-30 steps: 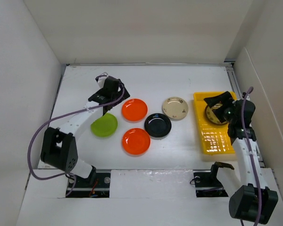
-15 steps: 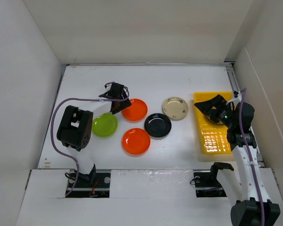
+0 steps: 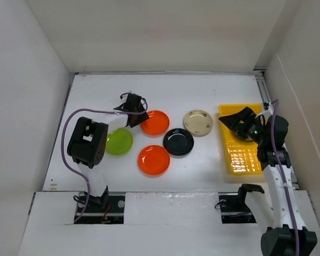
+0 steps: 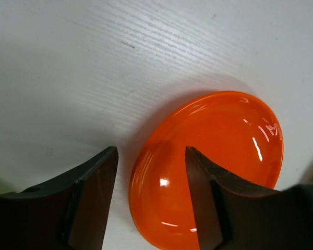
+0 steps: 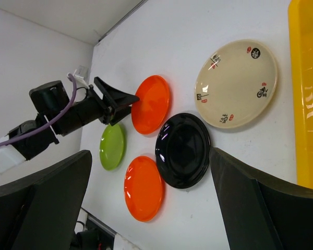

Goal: Place the plates into the plastic bin on the countertop

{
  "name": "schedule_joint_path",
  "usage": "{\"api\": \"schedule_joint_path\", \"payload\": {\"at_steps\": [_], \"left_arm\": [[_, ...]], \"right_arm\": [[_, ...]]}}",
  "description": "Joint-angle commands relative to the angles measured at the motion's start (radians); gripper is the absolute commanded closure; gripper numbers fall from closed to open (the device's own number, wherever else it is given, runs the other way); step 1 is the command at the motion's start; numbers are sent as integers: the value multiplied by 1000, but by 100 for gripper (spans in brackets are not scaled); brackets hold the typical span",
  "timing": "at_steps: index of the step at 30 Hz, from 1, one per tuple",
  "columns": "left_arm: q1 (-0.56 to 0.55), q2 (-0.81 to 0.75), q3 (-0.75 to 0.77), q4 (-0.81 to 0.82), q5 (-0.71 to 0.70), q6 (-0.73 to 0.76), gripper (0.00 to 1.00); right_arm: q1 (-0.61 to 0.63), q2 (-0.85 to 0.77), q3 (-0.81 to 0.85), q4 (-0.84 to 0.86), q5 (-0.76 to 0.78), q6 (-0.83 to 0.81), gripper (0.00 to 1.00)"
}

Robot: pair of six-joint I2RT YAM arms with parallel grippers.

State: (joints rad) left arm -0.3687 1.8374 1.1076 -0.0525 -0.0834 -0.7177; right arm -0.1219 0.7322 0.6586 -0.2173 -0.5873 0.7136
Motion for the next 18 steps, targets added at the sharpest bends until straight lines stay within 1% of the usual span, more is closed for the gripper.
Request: {"api": "schedule_joint_path", "payload": {"at_steps": [1, 5, 6, 8, 9, 11, 12, 13, 16, 18], "left_arm": [[1, 20, -14, -23, -4, 3, 47], [1, 8, -38, 6, 17, 3, 47], [1, 8, -38, 6, 27, 3, 57], [1, 8, -38, 16, 27, 3, 66], [1, 20, -38, 16, 27, 3, 75], [1, 43, -38, 26, 48, 3, 87], [1, 43, -38, 26, 48, 3, 95], [1, 43, -38, 26, 48, 3, 100], [1, 14, -49, 16, 10, -17, 100], [1, -26, -58, 3, -53, -41, 100]], "right_arm": [[11, -14, 47, 13, -23, -6, 0], [11, -14, 47, 13, -23, -6, 0], [11, -14, 47, 13, -23, -6, 0], [11, -14, 47, 13, -23, 4, 0], [11, -14, 47, 13, -23, 4, 0], [11, -23, 47, 13, -23, 13, 0], [11, -24, 47, 13, -23, 14, 0], [11, -24, 47, 13, -23, 14, 0], [11, -24, 47, 22, -23, 14, 0], [22, -11, 47, 53, -61, 14, 0]]}}
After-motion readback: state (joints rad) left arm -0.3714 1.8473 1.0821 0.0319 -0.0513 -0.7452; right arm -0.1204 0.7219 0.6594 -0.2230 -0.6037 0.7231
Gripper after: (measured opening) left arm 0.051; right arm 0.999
